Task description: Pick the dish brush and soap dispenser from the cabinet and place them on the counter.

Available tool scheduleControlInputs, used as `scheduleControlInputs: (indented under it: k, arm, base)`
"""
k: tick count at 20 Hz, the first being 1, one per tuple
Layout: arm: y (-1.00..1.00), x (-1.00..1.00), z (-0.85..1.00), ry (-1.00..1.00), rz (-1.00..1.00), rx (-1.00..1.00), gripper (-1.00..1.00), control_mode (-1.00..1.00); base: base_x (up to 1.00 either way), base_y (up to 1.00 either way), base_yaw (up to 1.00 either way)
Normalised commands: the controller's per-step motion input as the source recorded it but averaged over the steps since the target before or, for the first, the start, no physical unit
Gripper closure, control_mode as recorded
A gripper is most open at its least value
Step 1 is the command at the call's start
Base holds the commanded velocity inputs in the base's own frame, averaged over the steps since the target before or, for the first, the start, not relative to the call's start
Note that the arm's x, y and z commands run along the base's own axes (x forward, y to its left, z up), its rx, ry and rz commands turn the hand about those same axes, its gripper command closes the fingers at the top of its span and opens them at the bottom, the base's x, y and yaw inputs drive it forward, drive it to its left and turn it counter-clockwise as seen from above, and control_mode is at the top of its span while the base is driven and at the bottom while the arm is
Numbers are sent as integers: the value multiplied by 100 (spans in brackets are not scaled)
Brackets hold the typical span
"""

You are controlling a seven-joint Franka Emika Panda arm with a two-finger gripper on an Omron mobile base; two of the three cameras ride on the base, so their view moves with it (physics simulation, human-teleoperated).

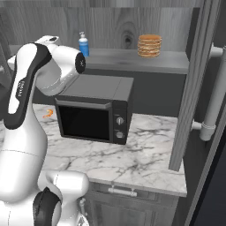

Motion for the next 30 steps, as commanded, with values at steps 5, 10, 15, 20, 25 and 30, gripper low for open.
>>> scheduleControlInputs:
  k: [5,10,15,20,25,30]
  arm:
    - [30,10,-3,0,4,0,-100,-100]
    - [36,0,-2,0,7,0,-100,-100]
    - [45,-4,-7,0,9,0,-100,-100]
    - [54,-13,-11,-4,7,-1,-100,-100]
    - [61,-18,-12,-11,2,-3,-100,-100]
    - [67,-19,-11,-13,0,-4,-100,-100]
  base:
    - [0,0,0]
    - [0,0,0]
    - [0,0,0]
    - [0,0,0]
    - [0,0,0]
    - [0,0,0]
